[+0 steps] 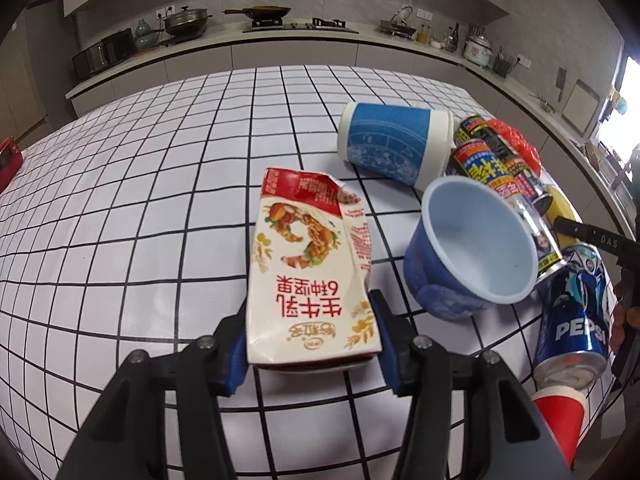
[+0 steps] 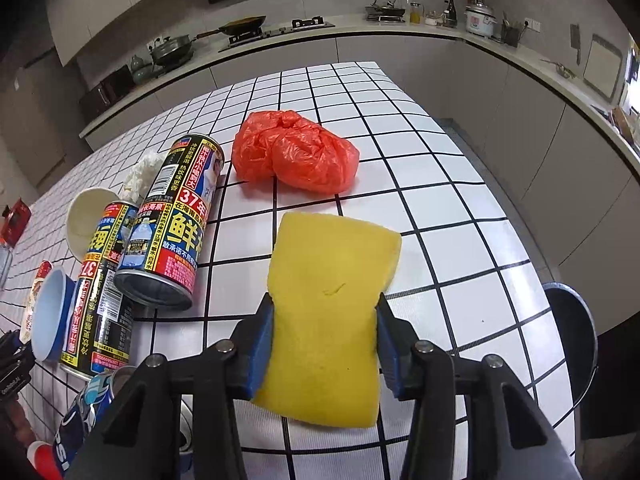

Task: Collect trash
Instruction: 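Carry carton and sponge over the black bin and open both tools to drop them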

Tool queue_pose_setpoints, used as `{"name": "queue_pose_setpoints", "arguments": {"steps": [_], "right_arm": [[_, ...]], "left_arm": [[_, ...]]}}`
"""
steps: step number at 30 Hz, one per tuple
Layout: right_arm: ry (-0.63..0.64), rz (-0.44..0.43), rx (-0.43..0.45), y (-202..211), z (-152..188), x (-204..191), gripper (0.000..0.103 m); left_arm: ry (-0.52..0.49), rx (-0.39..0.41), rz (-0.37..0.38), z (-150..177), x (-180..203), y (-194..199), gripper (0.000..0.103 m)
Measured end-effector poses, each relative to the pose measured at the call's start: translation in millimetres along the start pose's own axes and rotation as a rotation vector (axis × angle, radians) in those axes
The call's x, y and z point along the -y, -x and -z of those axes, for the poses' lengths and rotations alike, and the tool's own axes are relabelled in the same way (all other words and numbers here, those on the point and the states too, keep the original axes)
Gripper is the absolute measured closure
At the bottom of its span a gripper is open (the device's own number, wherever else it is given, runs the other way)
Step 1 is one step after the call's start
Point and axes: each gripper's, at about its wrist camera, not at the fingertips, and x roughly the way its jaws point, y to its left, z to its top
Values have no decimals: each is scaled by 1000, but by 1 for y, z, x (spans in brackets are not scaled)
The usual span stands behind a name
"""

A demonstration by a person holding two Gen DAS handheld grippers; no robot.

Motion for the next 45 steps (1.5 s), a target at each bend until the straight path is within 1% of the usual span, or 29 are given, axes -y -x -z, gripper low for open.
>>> {"name": "queue_pose_setpoints", "arguments": {"steps": [5,13,19,22,26,29,31,32,34,36,37,38,39,40,41,42,45], "right_arm": [[-21,-27,26,11,2,4,55],[-55,-57,56,29,3,11,55],[-75,-67,80,44,6,16,55],[-81,-78,92,57,10,22,55],[-77,-103,109,69,11,37,55],[-80,-145,117,73,9,56,55],[-73,-176,122,76,9,72,55],[-61,-194,124,78,8,84,55],[-45,-221,127,80,8,103,55],[-36,-254,126,84,7,133,55],[-33,-266,122,86,7,148,55],[-30,-276,122,88,8,167,55],[-26,-279,121,91,8,180,55],[-22,-278,120,92,9,194,55],[-20,-274,118,94,10,211,55],[-25,-267,109,95,12,233,55],[-52,-234,88,96,18,278,55]], "left_arm": [[11,19,2,0,-1,8,50],[16,92,5,-5,2,42,50],[26,136,26,-7,9,63,50],[31,154,29,-10,19,75,50],[45,196,10,-8,38,97,50],[52,225,-10,-6,60,112,50],[61,242,-25,-3,82,121,50],[67,247,-29,-2,90,125,50],[85,256,-48,1,117,130,50],[102,256,-68,6,152,132,50],[113,253,-65,9,163,132,50],[126,246,-54,11,184,131,50],[131,245,-49,13,195,130,50],[134,244,-33,15,216,127,50],[134,242,-22,16,229,125,50],[131,233,-6,17,246,121,50],[111,198,65,15,294,102,50]]}}
